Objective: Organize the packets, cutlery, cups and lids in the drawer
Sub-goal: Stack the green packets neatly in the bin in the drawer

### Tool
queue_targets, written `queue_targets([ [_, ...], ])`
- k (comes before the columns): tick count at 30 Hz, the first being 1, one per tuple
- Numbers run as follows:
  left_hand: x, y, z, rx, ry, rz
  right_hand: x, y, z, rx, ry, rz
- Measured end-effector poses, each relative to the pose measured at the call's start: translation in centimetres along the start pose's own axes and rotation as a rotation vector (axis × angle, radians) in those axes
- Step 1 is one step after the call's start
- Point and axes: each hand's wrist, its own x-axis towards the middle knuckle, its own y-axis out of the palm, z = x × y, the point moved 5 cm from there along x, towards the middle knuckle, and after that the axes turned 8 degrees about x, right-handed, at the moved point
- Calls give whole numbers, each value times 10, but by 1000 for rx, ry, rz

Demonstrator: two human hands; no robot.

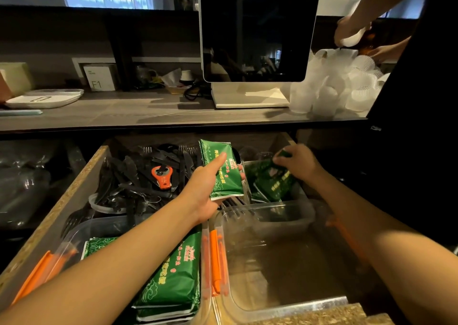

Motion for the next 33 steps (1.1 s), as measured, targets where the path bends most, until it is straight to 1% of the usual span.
queue_targets([
  [2, -2, 0, -3, 7, 14, 0, -2, -12, 12, 250, -15, -139],
  [3, -1, -1, -2, 8, 10, -5, -4, -16, 19, 361, -18, -187],
  [5, 4, -2, -1, -42, 26, 39, -10, -21, 31, 550, -23, -239],
  [7, 8, -2, -1, -60, 21, 45, -17, -22, 43, 721, -17, -227],
  [10, -3, 5, -7, -30, 20, 60, -26, -14, 55, 895, 31, -111],
  [12, -6, 5, -8, -31, 29, 95, -30, -4, 63, 854, 23, -36],
  [14, -4, 11, -4, -65, -47, 182, -33, 6, 69, 686, -32, -25],
  [15, -3, 12, -2, -67, -76, 215, -35, 11, 71, 589, -64, -34],
  [16, -3, 11, 1, -27, -111, 208, -38, 15, 74, 502, -92, -42],
  [19, -10, 18, 4, 120, -132, 264, -49, 17, 82, 280, -158, -100],
  [20, -12, 21, 7, 122, -146, 325, -51, 15, 83, 236, -173, -119],
  [22, -18, 25, 9, 134, -150, 326, -53, 12, 85, 182, -196, -148],
  [23, -17, 23, 8, 140, -139, 293, -53, 12, 85, 173, -208, -160],
  [24, -17, 22, 6, 119, -119, 277, -53, 12, 86, 183, -216, -174],
  [26, -13, 20, 4, 81, -71, 174, -51, 11, 84, 263, -210, -223],
  [28, -8, 17, -1, -9, -1, 88, -47, 11, 78, 420, -99, -255],
  [29, -3, 13, -2, -42, 41, 44, -46, 13, 74, 532, -8, -228],
  [30, 5, 9, -1, -44, 81, 16, -45, 18, 70, 664, 82, -161],
  [31, 16, 3, 3, -46, 90, 5, -46, 24, 70, 776, 154, -60],
  [33, 35, -9, 17, -71, 66, 5, -52, 38, 73, 875, 198, 112],
])
